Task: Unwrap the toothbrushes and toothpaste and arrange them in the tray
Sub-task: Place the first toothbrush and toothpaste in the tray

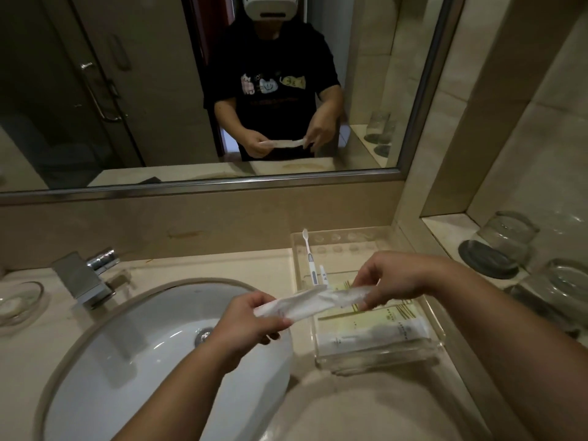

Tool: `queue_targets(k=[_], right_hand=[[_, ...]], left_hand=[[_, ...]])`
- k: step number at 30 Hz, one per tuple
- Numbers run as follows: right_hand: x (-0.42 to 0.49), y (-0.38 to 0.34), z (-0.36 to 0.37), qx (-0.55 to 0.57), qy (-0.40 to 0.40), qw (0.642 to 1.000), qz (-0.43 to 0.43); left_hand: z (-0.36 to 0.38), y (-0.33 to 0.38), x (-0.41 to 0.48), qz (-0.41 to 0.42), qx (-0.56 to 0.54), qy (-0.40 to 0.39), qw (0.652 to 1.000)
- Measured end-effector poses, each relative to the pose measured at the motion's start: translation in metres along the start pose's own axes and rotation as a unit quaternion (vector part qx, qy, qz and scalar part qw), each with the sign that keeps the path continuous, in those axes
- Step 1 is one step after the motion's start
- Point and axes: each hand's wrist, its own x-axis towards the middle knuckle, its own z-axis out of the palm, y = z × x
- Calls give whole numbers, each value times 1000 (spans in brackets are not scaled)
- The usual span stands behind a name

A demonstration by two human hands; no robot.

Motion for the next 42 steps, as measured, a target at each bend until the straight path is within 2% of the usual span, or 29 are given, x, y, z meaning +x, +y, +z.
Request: queue_targets(k=[3,6,8,10,12,14,15,17,19,20,22,25,27,30,35,39,42], right_hand=[[-4,-23,22,-35,77,996,-39],[8,-42,46,124,91,983,-104],[15,-41,49,294,147,940,-93],[17,-31,43,484,183,855,-37],[16,-18,37,556,207,805,19],[14,-8,32,578,229,780,63],[11,-4,29,577,240,776,84],[3,7,26,536,245,799,122],[-9,19,26,507,204,827,133],[-14,24,27,520,177,826,127],[-21,33,34,576,141,800,88],[-31,40,52,659,76,748,-34],[-33,35,61,648,60,753,-93],[-35,25,59,604,128,782,-83],[-27,20,47,575,233,782,-48],[-19,29,44,565,270,779,-19],[-14,41,47,544,290,787,16]], left_hand=[[6,10,-6,41,74,22,996],[17,19,-11,72,69,22,995],[17,19,-14,71,21,48,996],[12,15,-17,51,-7,77,996],[6,9,-20,42,-23,77,996],[0,7,-19,38,-36,55,997],[-3,6,-19,35,-46,40,998],[-9,4,-17,31,-76,23,996],[-14,3,-18,25,-99,17,995],[-15,3,-19,21,-103,15,994],[-16,1,-20,14,-113,17,993],[-18,-1,-17,4,-148,31,988],[-18,-2,-14,3,-160,39,986],[-18,-2,-9,7,-171,57,984],[-20,2,-4,23,-160,60,985],[-22,5,-1,26,-185,37,982],[-18,2,0,23,-153,10,988]])
